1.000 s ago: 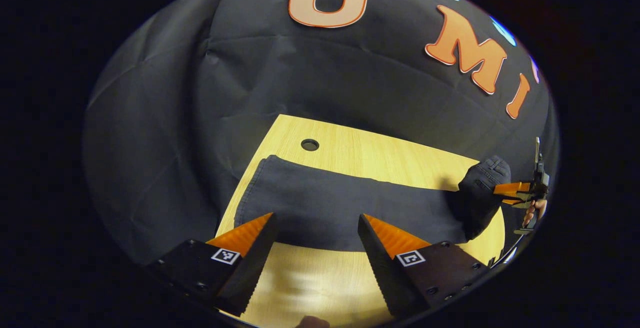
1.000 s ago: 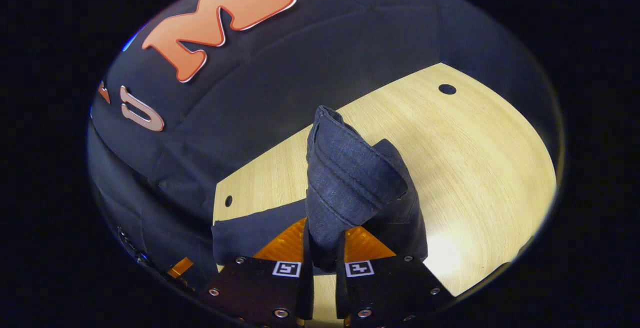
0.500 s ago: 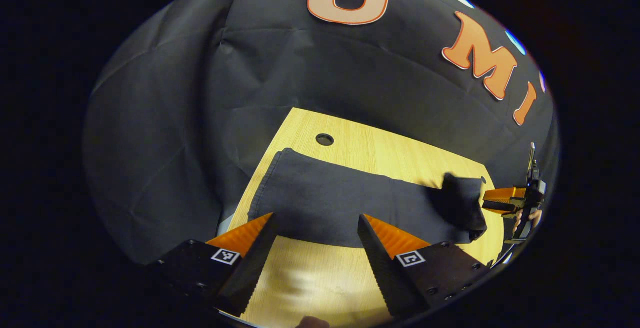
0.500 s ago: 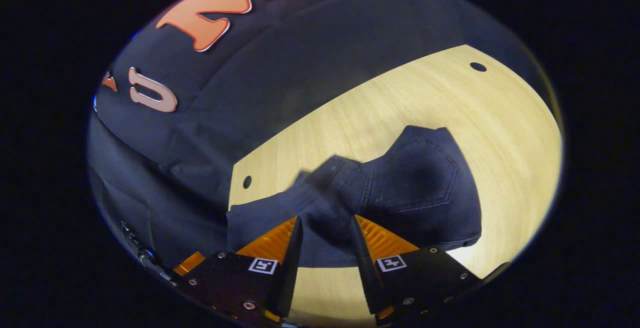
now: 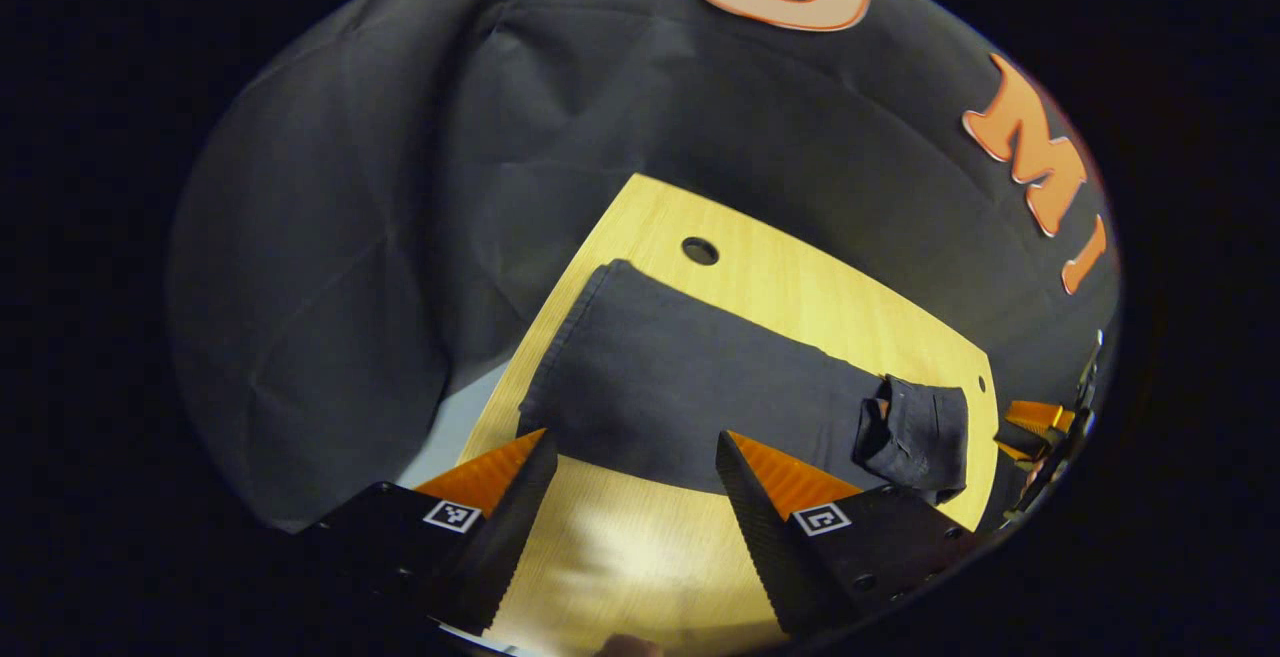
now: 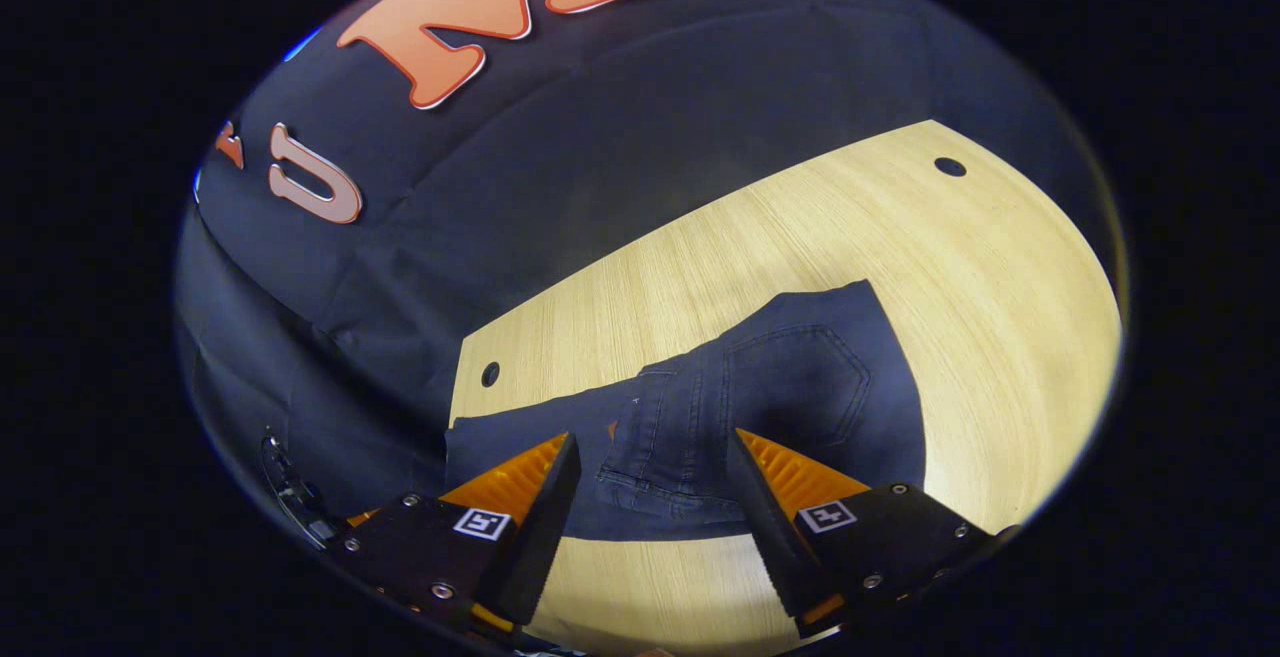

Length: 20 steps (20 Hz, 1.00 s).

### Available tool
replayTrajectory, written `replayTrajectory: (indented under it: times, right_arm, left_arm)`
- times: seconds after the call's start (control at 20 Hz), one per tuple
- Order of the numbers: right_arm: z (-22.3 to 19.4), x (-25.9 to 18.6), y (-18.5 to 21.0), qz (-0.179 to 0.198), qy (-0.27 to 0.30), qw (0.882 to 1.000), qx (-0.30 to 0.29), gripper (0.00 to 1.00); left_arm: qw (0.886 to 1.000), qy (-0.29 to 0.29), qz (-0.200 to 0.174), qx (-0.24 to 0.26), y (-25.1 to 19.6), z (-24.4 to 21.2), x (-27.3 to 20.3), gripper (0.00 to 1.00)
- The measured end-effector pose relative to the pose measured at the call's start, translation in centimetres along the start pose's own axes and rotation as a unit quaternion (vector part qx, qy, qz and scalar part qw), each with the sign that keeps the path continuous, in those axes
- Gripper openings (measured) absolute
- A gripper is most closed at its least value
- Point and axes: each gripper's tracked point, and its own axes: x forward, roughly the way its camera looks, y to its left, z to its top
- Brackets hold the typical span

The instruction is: Grasp the waist and the cuffs of the jeans and fold them to make the two legs overlap; first hold the waist and fold one-third of the jeans toward the cuffs, then hold the cuffs and fold the remaining one-third in the same direction to finish folding.

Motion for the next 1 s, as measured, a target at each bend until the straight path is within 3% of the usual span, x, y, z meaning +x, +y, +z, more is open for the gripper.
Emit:
replayTrajectory:
  times: [0.2,0.4,0.7,1.0]
  right_arm:
    - [0.6,-1.8,-1.0,-0.015,-0.019,1.000,-0.009,0.97]
    - [1.0,-3.4,-1.7,-0.024,-0.036,0.999,-0.020,0.97]
    - [1.1,-5.3,-2.9,-0.034,-0.058,0.997,-0.026,0.99]
    - [0.5,-6.5,-4.3,-0.047,-0.067,0.997,-0.009,0.99]
  left_arm:
    - [0.997,0.055,0.025,-0.057,2.1,0.3,3.4,0.97]
    - [0.989,0.109,0.027,-0.098,3.3,-0.2,5.0,0.97]
    - [0.977,0.157,0.093,-0.114,6.6,-2.0,8.2,0.97]
    - [0.972,0.168,0.136,-0.096,6.5,-2.1,10.2,0.96]
